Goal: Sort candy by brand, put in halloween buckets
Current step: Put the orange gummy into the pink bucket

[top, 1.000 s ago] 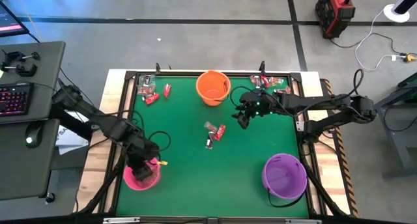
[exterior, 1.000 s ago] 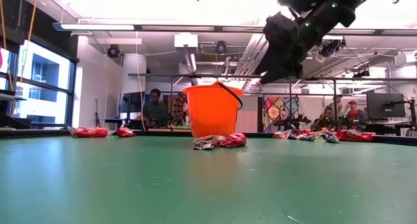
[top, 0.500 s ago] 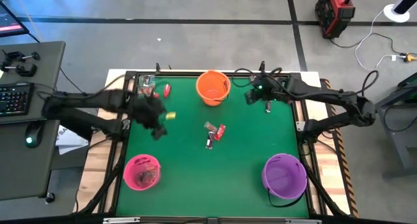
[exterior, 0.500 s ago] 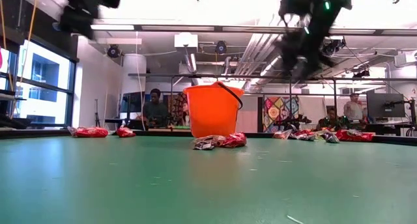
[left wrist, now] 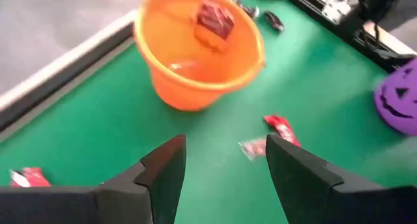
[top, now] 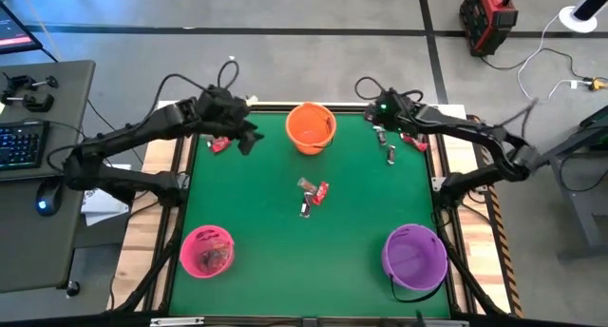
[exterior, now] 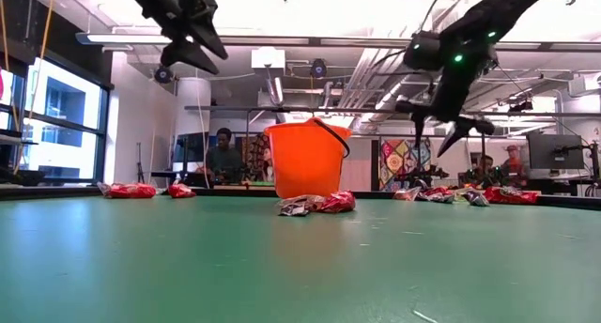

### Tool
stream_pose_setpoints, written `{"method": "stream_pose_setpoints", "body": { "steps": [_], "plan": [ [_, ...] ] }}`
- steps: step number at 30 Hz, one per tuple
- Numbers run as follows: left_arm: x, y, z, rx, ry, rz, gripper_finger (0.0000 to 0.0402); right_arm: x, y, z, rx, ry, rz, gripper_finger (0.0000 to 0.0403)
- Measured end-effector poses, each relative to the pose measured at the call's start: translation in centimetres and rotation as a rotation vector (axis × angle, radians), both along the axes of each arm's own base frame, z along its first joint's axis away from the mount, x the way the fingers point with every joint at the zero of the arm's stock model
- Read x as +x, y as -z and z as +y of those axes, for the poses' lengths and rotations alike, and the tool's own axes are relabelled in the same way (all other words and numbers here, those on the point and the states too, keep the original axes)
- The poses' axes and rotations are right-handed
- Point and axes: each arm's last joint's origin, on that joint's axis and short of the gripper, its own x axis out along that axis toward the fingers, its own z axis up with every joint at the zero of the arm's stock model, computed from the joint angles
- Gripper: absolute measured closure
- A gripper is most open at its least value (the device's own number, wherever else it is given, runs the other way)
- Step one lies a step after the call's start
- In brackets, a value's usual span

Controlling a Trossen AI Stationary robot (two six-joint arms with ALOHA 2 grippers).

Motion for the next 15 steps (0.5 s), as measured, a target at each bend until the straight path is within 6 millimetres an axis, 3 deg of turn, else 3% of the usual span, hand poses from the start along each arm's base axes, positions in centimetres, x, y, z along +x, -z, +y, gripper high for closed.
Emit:
{"method": "stream_pose_setpoints", "body": {
  "steps": [6,15],
  "plan": [
    [-0.5,-0.1,1.1,0.009,0.014,-0.022,0.0202,3.7,1.5,-3.1,0.060,-0.072,0.080,0.0199],
    [-0.7,-0.1,1.2,0.044,0.051,0.001,0.0202,6.8,3.1,-6.6,0.139,-0.106,0.276,0.0199]
  ]
}}
